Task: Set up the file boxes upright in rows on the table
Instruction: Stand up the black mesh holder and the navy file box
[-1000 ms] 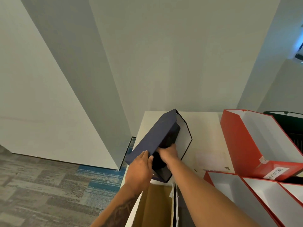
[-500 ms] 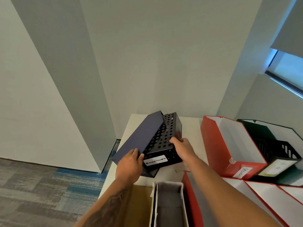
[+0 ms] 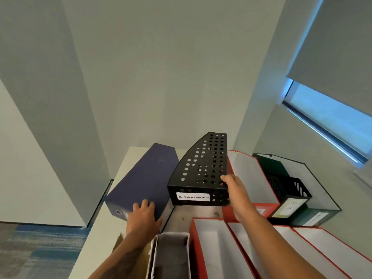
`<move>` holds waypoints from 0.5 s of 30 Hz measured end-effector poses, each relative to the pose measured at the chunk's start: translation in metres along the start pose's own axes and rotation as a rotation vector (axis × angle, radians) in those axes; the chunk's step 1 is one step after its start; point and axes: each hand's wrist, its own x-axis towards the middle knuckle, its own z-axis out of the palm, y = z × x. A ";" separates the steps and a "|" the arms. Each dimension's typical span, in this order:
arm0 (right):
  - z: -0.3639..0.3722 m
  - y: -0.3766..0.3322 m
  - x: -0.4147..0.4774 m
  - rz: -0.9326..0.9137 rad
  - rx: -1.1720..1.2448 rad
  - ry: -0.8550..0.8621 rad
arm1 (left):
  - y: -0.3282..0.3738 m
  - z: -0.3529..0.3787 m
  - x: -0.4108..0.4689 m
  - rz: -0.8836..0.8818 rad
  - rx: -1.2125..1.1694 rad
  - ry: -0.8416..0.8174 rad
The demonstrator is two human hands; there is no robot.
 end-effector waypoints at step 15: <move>-0.001 0.004 0.006 0.176 0.332 -0.116 | 0.064 -0.103 0.003 -0.243 -1.736 -0.602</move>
